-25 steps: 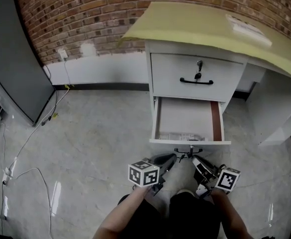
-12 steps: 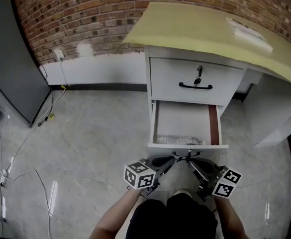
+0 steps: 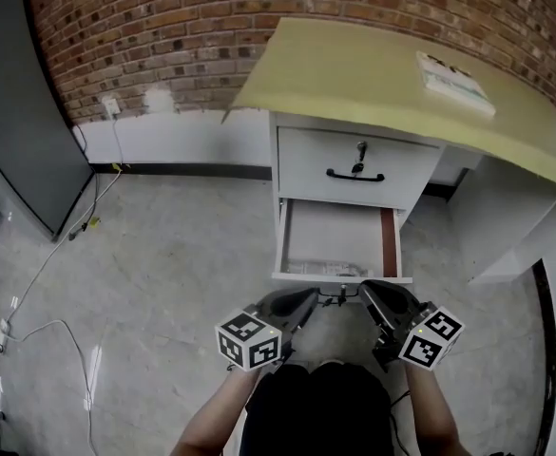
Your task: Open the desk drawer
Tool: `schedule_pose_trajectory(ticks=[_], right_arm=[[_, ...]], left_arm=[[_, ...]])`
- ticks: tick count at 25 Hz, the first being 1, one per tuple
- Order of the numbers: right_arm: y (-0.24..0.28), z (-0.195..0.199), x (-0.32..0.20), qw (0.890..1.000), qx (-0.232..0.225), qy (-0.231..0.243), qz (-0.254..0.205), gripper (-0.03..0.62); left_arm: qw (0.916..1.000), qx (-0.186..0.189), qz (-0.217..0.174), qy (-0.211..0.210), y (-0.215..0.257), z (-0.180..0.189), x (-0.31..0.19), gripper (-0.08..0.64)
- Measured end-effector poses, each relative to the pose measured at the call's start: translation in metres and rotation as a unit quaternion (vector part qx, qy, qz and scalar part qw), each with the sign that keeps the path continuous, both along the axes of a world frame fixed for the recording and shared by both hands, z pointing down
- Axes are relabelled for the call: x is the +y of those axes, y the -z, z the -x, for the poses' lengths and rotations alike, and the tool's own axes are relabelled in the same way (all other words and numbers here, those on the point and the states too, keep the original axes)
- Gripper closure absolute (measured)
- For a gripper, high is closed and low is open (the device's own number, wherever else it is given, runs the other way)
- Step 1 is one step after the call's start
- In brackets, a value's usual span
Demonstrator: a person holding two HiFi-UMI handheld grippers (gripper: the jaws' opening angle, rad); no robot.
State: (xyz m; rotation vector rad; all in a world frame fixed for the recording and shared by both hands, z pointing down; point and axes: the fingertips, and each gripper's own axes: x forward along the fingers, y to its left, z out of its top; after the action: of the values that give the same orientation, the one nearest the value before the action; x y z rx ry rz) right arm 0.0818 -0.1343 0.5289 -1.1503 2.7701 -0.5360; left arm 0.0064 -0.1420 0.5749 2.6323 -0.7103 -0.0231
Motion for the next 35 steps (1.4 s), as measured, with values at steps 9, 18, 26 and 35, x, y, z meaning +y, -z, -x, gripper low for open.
schedule_pose_trajectory(ticks=[9,18,26,35], right_arm=[[0.049,-0.001,0.006,0.993,0.094,-0.07,-0.031,0.578],[0.077,-0.004,-0.026,0.989,0.029,-0.142,-0.013,0.579],[0.125,-0.006,-0.055,0.983,-0.078,-0.163,-0.039,0.578],[0.1,-0.005,-0.064,0.986,0.036,-0.155,-0.047,0.578]], left_arm=[[0.9991,-0.011,-0.039,0.016,0.056,-0.007,0.004,0.549],[0.9988,-0.03,-0.038,0.009,0.048,-0.014,0.004,0.55],[0.9975,-0.029,-0.06,0.023,0.064,-0.017,-0.005,0.549],[0.9986,0.005,-0.04,0.036,0.051,-0.031,-0.02,0.549]])
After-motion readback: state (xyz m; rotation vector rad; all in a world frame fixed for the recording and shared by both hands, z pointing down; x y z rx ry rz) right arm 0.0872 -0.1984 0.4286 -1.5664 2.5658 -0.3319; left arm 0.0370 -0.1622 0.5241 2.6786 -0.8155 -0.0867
